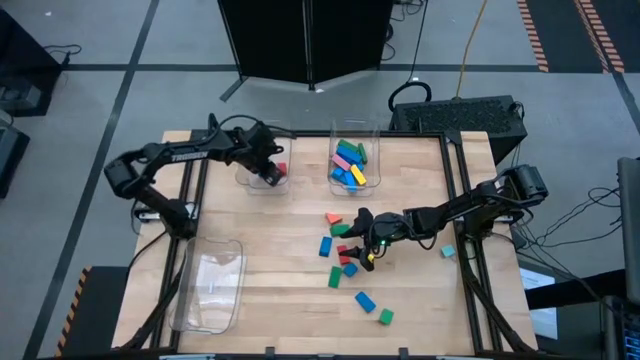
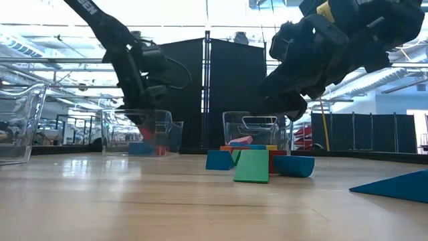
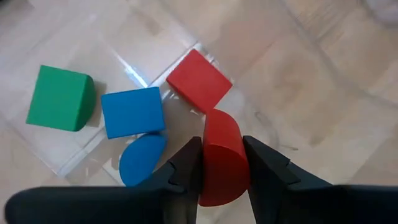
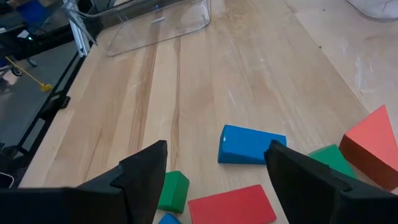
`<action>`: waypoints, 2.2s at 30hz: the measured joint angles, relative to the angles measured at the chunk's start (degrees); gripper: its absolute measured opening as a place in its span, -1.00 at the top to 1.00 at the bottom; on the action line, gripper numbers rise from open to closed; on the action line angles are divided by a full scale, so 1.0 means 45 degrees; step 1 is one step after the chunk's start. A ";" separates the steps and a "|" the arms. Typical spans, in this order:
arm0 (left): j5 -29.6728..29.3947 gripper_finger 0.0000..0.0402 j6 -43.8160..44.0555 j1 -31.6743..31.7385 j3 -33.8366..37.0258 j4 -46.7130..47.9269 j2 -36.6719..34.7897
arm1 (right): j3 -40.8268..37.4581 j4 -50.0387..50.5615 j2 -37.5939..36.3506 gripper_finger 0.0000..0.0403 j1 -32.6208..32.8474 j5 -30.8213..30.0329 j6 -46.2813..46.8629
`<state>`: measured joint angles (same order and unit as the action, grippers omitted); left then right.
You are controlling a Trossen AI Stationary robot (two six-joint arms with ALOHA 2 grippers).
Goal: Sort blocks by size
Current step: Put the red half cylinder block into the top left transparent bin, then put the blue half cylinder block into the top left transparent bin
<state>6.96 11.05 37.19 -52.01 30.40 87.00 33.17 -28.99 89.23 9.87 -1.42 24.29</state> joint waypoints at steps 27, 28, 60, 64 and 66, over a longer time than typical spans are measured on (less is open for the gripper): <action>-0.1971 -0.01 -0.1354 -0.0540 -0.0717 0.1064 0.0087 | -0.0010 0.1324 0.0000 -0.31 0.0000 0.0039 -0.0170; -0.1978 -0.01 -0.1470 -0.0545 -0.0863 0.1225 -0.0023 | -0.0010 0.1484 0.0000 -0.31 -0.0001 0.0040 -0.0195; -0.5587 -0.01 -0.1616 -1.0276 -0.1880 -0.2931 -0.1444 | -0.0010 0.1447 0.1064 -0.31 0.1875 0.2045 -0.3435; -0.6871 -0.01 -0.1005 -1.1194 -0.1880 -0.3264 -0.0182 | -0.0010 0.0671 0.1170 -0.31 0.2156 0.1423 -0.3052; -0.7004 -0.01 -0.0655 -1.1469 -0.1870 -0.3582 0.0504 | -0.0010 0.0494 0.1286 -0.31 0.2340 0.1066 -0.2860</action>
<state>-24.56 8.10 -14.42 -60.42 14.28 89.26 33.12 -26.76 95.02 20.40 3.38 11.43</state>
